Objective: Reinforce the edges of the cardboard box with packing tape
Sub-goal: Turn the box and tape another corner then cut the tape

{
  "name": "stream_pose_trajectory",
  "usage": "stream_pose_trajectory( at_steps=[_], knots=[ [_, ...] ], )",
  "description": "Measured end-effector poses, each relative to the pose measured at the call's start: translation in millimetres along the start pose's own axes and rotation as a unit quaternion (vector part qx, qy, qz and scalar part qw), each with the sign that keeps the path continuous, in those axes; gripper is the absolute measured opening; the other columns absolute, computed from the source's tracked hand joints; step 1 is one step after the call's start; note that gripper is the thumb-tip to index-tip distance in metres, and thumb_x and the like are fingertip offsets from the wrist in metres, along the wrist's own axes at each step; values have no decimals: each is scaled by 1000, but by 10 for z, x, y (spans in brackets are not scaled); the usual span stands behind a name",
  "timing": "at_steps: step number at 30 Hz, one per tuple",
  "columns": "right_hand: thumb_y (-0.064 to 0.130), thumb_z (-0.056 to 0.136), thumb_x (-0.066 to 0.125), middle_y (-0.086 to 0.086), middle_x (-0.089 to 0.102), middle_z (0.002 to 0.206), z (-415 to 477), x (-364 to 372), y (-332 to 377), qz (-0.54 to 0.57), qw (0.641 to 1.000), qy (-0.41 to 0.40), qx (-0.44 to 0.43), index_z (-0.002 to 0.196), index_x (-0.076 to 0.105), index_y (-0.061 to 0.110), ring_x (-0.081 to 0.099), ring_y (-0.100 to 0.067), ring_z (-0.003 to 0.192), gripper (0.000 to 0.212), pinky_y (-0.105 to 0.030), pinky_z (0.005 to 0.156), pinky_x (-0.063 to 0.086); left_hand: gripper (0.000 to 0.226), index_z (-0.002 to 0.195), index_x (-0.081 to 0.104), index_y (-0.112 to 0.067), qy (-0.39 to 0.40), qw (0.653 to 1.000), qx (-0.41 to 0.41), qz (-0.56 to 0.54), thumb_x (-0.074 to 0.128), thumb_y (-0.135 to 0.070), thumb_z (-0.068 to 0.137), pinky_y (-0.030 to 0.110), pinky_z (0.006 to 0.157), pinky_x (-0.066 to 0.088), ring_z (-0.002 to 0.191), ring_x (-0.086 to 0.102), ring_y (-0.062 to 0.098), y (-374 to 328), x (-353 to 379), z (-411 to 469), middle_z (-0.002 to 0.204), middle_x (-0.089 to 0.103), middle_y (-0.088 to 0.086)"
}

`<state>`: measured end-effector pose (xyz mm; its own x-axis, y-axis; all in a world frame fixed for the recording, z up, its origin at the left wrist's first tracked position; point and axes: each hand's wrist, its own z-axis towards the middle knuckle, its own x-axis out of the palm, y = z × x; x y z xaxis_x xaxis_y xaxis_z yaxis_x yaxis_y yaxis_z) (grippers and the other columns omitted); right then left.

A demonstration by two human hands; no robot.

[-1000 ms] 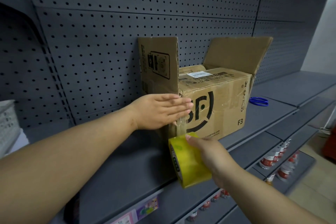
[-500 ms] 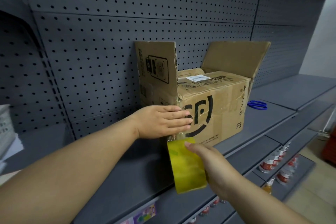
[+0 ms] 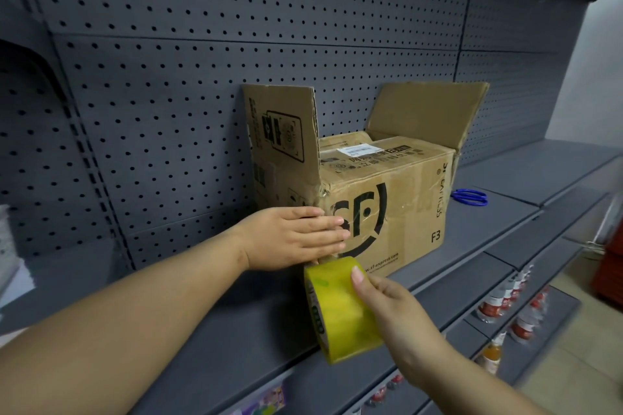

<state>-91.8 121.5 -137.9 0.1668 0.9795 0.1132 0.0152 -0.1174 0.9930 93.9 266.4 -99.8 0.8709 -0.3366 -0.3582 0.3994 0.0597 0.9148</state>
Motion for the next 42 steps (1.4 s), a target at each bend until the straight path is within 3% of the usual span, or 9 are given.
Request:
stream_pose_trajectory(
  at_steps=[8,15,19,24,28,32,36,38,42],
  knots=[
    [40,92,45,8,64,65,19,12,21,-114,991,-64,-11,80,68,14,57,3,55,36,-8,52,42,40,135,44,-22,18,1000,-21,-10,33,-16,97,34,115,13,131,41,15,-21,22,-3,140,47,-5],
    [53,89,43,-18,61,117,54,-22,16,-178,978,-101,47,106,62,4,58,-29,107,54,-38,91,45,43,132,50,-23,34,999,-29,3,44,-17,90,35,114,12,130,44,16,-42,-20,8,138,50,-5],
    [53,89,45,-10,62,112,87,-53,49,-171,979,-101,49,90,59,17,56,-22,101,39,-35,91,41,43,129,53,-23,54,997,-51,-19,39,-15,89,35,114,10,129,44,17,-74,-96,45,137,52,-4],
    [54,88,45,-1,59,114,113,-104,32,-148,984,-81,55,114,59,17,53,-21,110,48,-39,101,41,50,134,45,-24,98,986,-109,-76,32,-18,86,32,113,4,133,29,12,-167,-299,59,143,40,-8],
    [53,88,47,-1,61,106,141,-156,53,-142,987,-37,64,100,58,17,56,-19,101,39,-37,99,42,47,136,44,-22,122,966,-197,-117,31,-33,92,33,113,11,135,27,13,-271,-468,109,146,30,-4],
    [49,86,54,-10,68,107,224,-252,69,-81,989,37,122,103,63,16,63,-26,99,39,-45,95,49,43,131,50,-23,86,868,-436,-224,34,-34,93,35,110,29,133,34,12,-538,-822,415,146,39,-2],
    [45,87,55,-10,67,110,305,-361,78,-38,978,114,170,113,61,15,63,-26,101,40,-43,94,49,39,134,46,-26,13,611,-712,-347,44,-29,95,23,105,24,132,27,6,-795,-1107,795,143,33,-10],
    [40,90,51,-9,67,103,309,-414,131,-24,969,155,191,108,60,14,63,-23,90,33,-34,79,52,39,132,47,-24,14,526,-778,-343,48,-27,93,25,106,28,130,33,13,-837,-1178,947,141,34,-2],
    [36,93,47,-12,62,102,320,-510,196,-48,954,209,209,117,55,10,58,-24,90,37,-29,71,48,46,136,40,-21,98,445,-822,-342,51,-28,92,28,109,26,132,31,19,-873,-1280,1219,143,27,5]
  ],
)
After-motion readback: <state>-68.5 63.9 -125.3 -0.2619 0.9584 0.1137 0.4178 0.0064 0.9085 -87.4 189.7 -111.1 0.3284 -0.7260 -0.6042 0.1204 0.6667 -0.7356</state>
